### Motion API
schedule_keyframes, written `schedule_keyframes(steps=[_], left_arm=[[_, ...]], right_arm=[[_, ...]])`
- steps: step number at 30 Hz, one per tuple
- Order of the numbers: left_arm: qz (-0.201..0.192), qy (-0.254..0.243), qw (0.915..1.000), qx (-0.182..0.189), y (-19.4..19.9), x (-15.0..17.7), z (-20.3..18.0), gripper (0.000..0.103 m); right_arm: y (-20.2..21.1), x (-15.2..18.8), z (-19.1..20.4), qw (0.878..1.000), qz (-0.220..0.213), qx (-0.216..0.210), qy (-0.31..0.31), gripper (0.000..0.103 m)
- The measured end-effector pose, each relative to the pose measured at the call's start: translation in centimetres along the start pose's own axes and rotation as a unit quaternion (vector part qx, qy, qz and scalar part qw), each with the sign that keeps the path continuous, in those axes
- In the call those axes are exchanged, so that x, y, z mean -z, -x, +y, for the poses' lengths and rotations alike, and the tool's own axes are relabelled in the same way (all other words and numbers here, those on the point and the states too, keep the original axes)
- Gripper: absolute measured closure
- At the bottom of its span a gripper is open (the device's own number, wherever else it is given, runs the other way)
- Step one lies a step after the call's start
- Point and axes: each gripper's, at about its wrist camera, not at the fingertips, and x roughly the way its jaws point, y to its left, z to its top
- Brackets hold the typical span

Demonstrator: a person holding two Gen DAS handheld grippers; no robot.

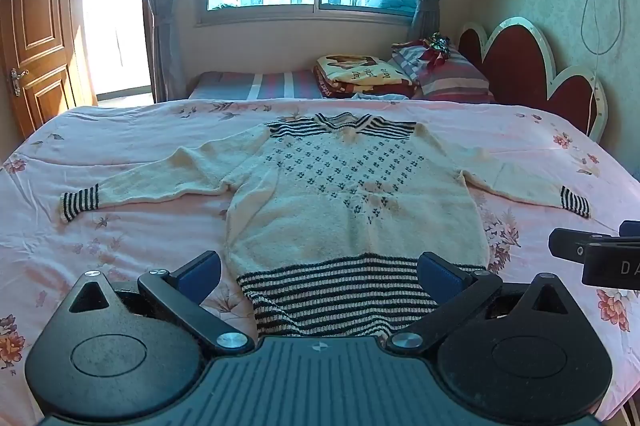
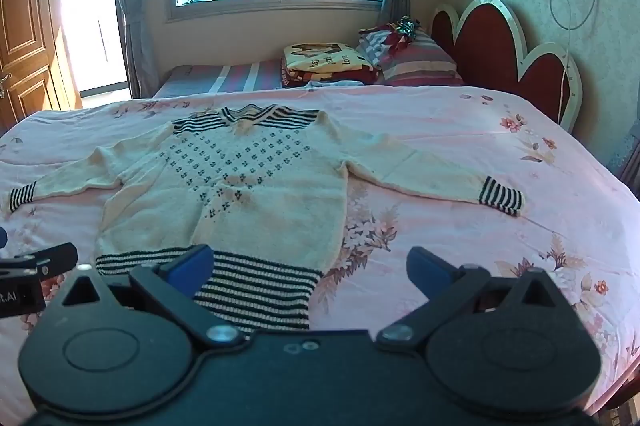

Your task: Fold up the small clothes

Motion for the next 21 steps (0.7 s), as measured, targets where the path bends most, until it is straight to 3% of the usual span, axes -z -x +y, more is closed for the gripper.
schedule_keyframes(steps=[21], left_arm=[[-0.003,-0.002,1.0000,-0.004,0.13,0.19,0.02,0.000]], right_arm=[[0.29,0.19,0.03,1.000,0.000,-0.002,0.001,0.001]])
